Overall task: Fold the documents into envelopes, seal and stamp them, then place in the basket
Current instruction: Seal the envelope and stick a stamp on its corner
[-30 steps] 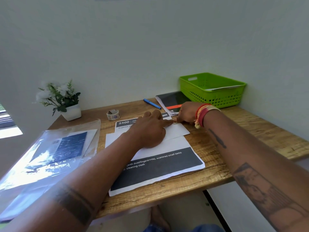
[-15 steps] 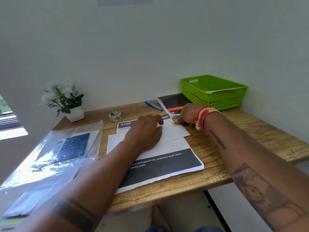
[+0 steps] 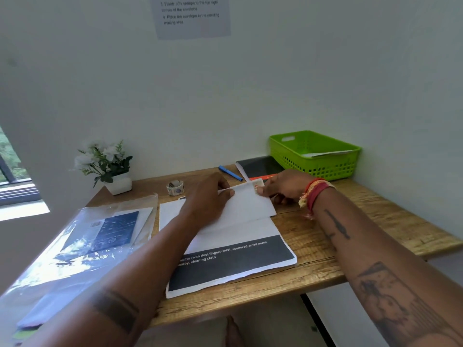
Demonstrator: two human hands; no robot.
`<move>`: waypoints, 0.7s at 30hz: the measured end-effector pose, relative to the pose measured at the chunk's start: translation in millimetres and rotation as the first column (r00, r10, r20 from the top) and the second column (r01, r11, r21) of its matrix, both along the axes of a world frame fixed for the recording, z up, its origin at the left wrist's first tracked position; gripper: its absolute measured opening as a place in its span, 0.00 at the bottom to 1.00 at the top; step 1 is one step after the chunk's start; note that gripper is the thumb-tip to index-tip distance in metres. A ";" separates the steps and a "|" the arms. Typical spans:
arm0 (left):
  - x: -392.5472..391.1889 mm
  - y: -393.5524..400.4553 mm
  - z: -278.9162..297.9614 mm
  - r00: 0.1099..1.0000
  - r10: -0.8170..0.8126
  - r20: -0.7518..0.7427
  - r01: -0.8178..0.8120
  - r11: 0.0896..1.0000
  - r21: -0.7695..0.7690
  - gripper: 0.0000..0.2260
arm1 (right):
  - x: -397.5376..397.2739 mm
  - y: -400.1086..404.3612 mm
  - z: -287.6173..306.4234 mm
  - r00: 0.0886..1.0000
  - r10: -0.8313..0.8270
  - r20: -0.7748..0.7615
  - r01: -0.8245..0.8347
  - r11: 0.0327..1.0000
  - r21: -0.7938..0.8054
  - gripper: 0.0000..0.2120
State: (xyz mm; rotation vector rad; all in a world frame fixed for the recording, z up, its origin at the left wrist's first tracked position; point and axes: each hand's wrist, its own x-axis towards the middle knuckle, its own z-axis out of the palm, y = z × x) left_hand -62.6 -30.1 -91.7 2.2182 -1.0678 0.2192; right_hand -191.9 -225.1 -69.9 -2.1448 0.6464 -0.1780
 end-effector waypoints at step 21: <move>-41.0 32.4 78.1 0.991 -0.131 0.027 0.129 0.988 0.085 0.10 | -55.6 42.6 27.3 0.957 -0.080 0.278 -0.092 0.827 0.555 0.16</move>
